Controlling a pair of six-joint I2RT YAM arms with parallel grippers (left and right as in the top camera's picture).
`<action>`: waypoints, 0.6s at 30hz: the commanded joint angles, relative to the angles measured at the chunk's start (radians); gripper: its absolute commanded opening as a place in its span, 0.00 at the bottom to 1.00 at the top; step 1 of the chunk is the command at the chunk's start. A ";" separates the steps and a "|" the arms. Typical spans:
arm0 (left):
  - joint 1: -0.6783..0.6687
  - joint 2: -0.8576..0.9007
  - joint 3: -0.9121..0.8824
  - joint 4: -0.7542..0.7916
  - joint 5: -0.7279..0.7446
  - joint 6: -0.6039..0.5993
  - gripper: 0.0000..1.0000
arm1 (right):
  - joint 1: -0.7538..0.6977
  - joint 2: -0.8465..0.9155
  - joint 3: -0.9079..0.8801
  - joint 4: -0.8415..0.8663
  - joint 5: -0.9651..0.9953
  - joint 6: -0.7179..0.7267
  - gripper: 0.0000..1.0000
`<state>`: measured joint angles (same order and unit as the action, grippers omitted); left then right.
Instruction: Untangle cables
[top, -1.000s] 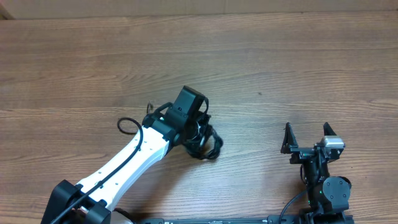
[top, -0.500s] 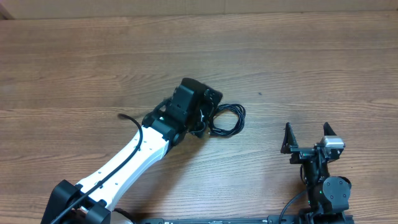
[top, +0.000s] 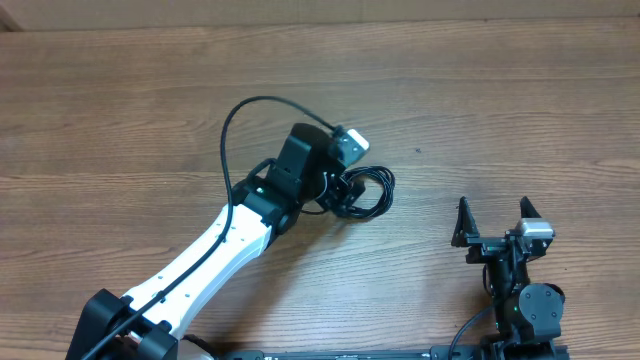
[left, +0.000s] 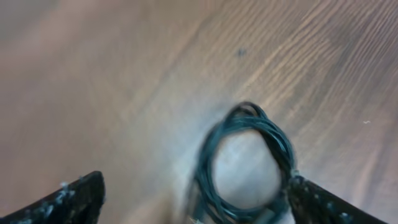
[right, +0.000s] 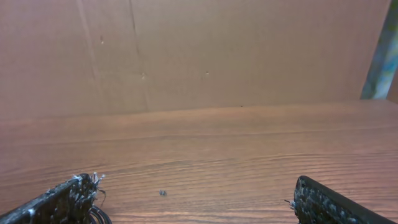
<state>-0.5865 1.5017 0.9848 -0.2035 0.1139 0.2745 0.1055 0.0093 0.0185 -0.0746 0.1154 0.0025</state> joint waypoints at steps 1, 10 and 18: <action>0.003 0.029 0.012 0.048 -0.014 0.179 0.88 | -0.003 -0.005 -0.011 0.004 0.003 -0.003 1.00; 0.003 0.202 0.012 0.150 0.024 0.178 0.72 | -0.003 -0.005 -0.011 0.004 0.003 -0.003 1.00; 0.003 0.352 0.012 0.197 0.140 0.166 0.72 | -0.003 -0.005 -0.011 0.004 0.003 -0.003 1.00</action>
<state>-0.5865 1.8179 0.9848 -0.0135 0.1749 0.4297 0.1051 0.0093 0.0185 -0.0746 0.1154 0.0029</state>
